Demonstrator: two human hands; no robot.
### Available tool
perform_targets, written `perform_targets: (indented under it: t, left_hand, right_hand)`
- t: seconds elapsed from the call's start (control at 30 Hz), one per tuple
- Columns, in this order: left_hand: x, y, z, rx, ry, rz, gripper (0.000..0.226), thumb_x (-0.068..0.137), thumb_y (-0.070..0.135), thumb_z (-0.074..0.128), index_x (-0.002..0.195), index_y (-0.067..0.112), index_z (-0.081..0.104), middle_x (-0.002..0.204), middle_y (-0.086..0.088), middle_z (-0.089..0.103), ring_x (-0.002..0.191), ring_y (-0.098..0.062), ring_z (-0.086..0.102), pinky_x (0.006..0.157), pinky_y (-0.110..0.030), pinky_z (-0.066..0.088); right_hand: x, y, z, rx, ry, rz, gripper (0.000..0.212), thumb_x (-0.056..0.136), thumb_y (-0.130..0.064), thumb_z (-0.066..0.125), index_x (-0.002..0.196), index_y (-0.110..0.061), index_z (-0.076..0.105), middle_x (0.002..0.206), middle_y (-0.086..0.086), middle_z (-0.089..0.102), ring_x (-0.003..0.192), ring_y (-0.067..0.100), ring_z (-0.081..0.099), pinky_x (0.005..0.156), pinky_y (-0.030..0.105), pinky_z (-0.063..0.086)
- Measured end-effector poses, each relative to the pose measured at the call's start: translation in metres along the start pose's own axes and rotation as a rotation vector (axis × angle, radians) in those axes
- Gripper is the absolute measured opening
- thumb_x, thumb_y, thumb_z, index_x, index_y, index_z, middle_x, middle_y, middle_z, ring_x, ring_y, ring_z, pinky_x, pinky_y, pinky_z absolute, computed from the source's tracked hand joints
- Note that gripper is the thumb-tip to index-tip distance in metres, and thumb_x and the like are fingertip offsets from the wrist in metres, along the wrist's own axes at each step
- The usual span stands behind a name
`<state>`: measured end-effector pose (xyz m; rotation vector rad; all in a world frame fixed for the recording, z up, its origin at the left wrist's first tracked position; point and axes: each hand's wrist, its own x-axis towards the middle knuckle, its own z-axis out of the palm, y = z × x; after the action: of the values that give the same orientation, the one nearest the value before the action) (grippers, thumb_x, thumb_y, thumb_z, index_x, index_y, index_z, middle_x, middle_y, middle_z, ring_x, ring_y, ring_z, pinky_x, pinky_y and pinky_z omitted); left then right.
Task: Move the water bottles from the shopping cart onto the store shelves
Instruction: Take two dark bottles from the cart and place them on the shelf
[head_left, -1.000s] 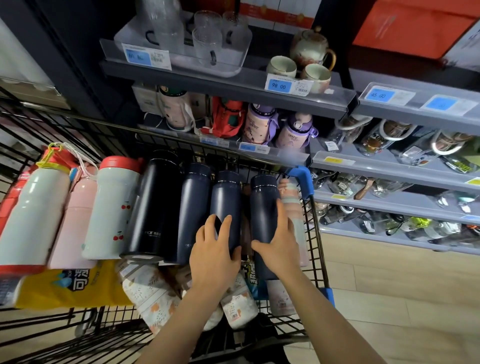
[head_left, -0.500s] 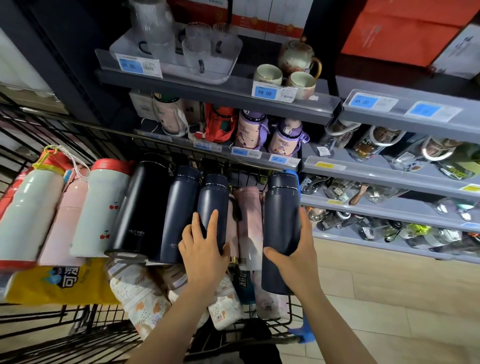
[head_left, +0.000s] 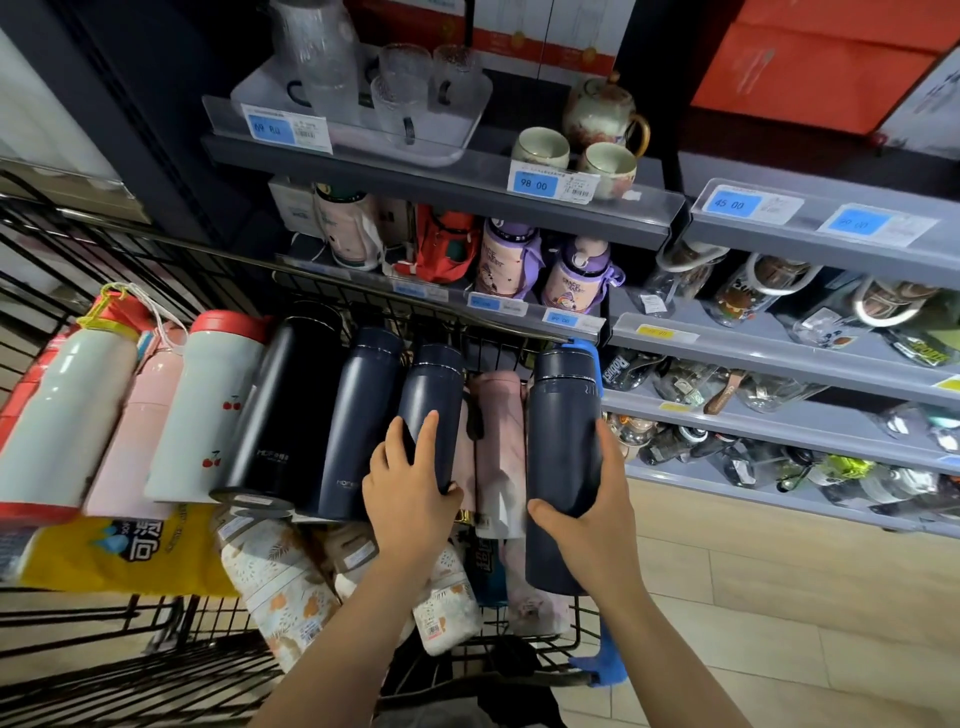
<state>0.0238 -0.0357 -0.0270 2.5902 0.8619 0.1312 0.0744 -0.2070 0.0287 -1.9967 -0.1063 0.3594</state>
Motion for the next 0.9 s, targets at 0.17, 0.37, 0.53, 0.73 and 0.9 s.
perform_targets:
  t: [0.17,0.37,0.53,0.73,0.9]
  left_hand:
    - [0.001,0.002,-0.006,-0.156,0.006,-0.057,0.088,0.069,0.023,0.082,0.147,0.026,0.04,0.149,-0.018,0.039,0.127,-0.042,0.044,0.093,-0.053,0.043]
    - [-0.008,0.002,-0.006,-0.239,0.02,-0.03,0.084,0.07,0.025,0.083,0.145,0.028,0.044,0.148,-0.016,0.04,0.128,-0.04,0.044,0.094,-0.052,0.044]
    - [-0.01,0.001,-0.004,-0.234,-0.008,-0.025,0.083,0.066,0.02,0.085,0.141,0.027,0.049,0.145,-0.02,0.042,0.123,-0.044,0.047,0.091,-0.053,0.043]
    - [0.0,-0.005,-0.002,-0.09,-0.067,0.082,0.088,0.073,0.027,0.082,0.149,0.025,0.038,0.145,-0.025,0.039,0.121,-0.047,0.046,0.089,-0.055,0.046]
    - [0.004,-0.003,-0.004,-0.088,-0.109,0.074,0.07,0.092,0.042,0.06,0.152,0.035,0.026,0.154,-0.016,0.027,0.129,-0.041,0.042,0.082,-0.05,0.052]
  right_hand:
    - [-0.001,0.002,-0.001,0.004,0.002,-0.002,0.102,0.073,-0.008,0.079,0.148,-0.04,0.018,0.137,-0.028,0.028,0.119,-0.003,0.035,0.081,0.012,0.035]
    - [-0.003,0.001,-0.002,0.0,0.008,0.004,0.1,0.074,-0.009,0.079,0.147,-0.042,0.018,0.133,-0.027,0.029,0.115,-0.002,0.037,0.083,0.017,0.037]
    - [-0.003,0.004,-0.001,-0.019,0.012,0.021,0.1,0.075,-0.01,0.078,0.148,-0.042,0.018,0.132,-0.024,0.03,0.113,-0.001,0.039,0.081,0.019,0.038]
    - [-0.006,0.008,0.008,-0.084,-0.003,0.038,0.101,0.073,-0.012,0.077,0.147,-0.047,0.017,0.143,-0.012,0.033,0.118,0.011,0.045,0.089,0.034,0.048]
    - [-0.009,0.008,0.011,-0.102,0.003,0.047,0.101,0.073,-0.013,0.076,0.147,-0.047,0.016,0.143,-0.009,0.034,0.122,0.014,0.044,0.093,0.04,0.048]
